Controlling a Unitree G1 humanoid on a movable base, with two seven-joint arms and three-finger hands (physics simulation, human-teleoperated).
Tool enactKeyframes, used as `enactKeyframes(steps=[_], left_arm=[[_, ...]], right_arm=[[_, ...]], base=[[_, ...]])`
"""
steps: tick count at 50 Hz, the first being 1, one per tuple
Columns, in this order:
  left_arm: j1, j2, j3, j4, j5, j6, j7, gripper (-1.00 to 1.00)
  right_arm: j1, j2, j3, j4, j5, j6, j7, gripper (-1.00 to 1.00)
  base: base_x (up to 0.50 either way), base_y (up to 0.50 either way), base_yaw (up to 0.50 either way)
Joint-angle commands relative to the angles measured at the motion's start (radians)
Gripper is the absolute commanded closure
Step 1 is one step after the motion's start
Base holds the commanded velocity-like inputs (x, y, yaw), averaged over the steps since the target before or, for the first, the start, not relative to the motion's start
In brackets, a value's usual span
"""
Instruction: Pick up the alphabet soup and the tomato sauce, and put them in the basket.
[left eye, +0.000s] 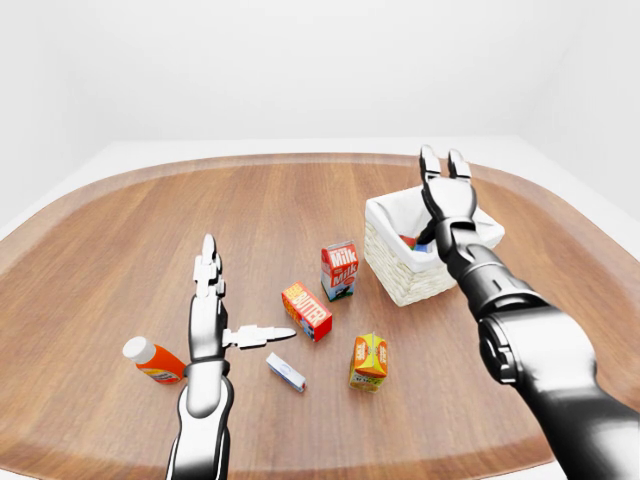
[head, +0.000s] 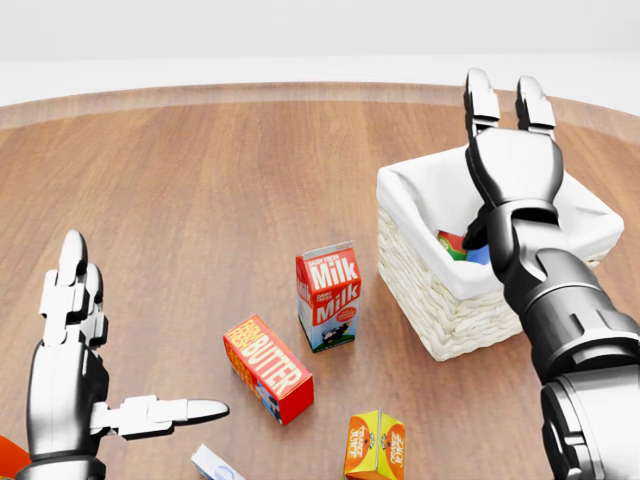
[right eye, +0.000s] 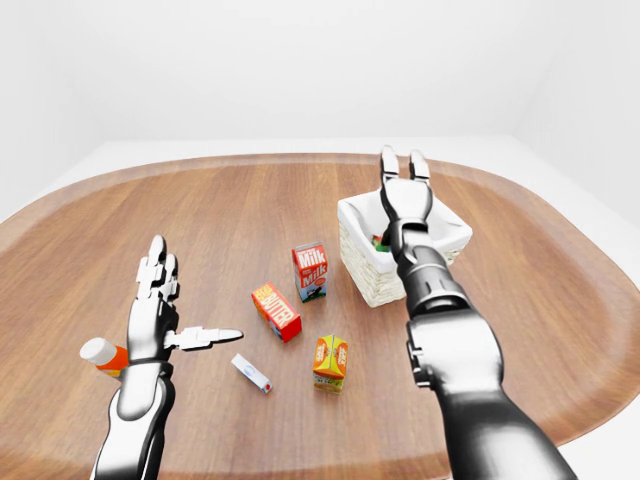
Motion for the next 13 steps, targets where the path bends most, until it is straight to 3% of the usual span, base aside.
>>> enactKeyframes(steps=[1, 13], left_arm=[[-0.003, 0.000, 0.004, -0.004, -0.002, 0.000, 0.001, -1.00], [-0.004, 0.000, 0.003, 0.000, 0.000, 0.000, 0.003, -1.00]], right_arm=[[-0.029, -0.014, -0.002, -0.038, 0.006, 0.000, 0.000, -1.00], [-0.068, -0.042, -0.006, -0.047, 0.014, 0.000, 0.000, -1.00]], base=[[0.00, 0.00, 0.00], [0.00, 0.00, 0.00]])
